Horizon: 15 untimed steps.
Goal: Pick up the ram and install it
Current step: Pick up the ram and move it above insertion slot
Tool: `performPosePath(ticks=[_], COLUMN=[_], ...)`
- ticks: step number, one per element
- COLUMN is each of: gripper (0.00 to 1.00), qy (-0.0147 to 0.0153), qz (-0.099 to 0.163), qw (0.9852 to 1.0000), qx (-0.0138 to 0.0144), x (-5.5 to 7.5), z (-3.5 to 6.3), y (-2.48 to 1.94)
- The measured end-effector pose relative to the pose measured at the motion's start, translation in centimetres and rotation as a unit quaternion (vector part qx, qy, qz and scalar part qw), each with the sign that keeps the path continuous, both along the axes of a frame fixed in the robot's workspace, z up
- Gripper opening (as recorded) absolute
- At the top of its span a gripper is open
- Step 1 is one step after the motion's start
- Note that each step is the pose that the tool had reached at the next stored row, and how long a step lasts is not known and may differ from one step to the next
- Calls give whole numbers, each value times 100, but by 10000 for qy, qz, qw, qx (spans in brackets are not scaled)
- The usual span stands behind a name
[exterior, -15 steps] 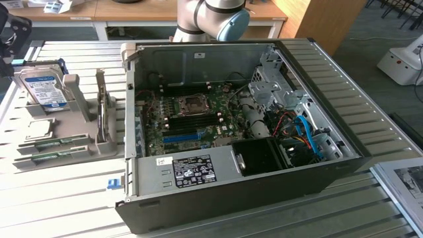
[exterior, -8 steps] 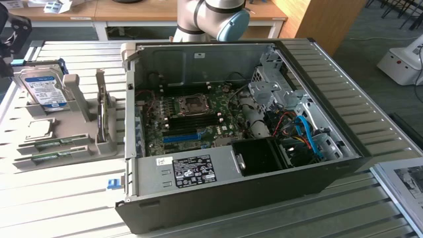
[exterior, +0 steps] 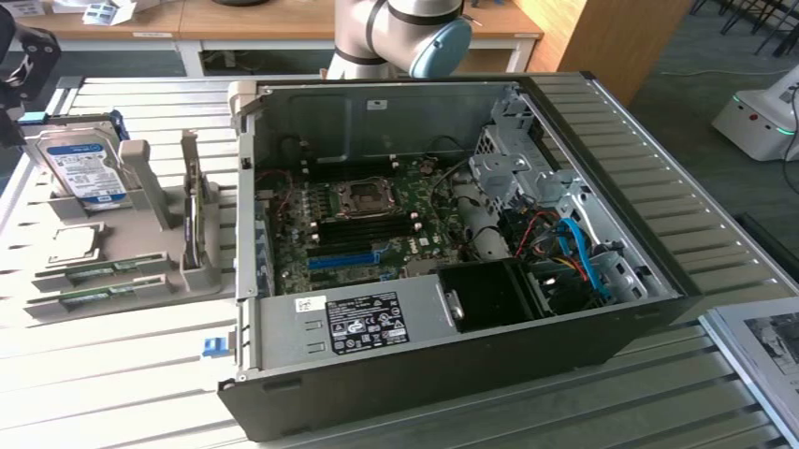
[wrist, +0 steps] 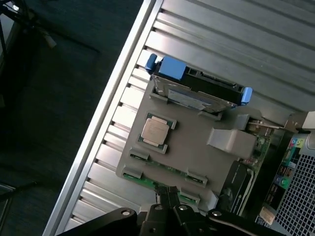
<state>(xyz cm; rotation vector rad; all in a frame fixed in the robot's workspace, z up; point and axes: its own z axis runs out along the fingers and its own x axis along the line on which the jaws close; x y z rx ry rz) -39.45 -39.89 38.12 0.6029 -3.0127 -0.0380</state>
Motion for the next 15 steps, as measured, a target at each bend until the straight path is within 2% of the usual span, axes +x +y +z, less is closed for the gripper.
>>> performPosePath(ticks=[7,15], gripper=[10,10], qy=[0,0], qz=[355,716], qw=[9994,9974], qx=[0,0], x=[0,0], z=[0,0], y=[0,0])
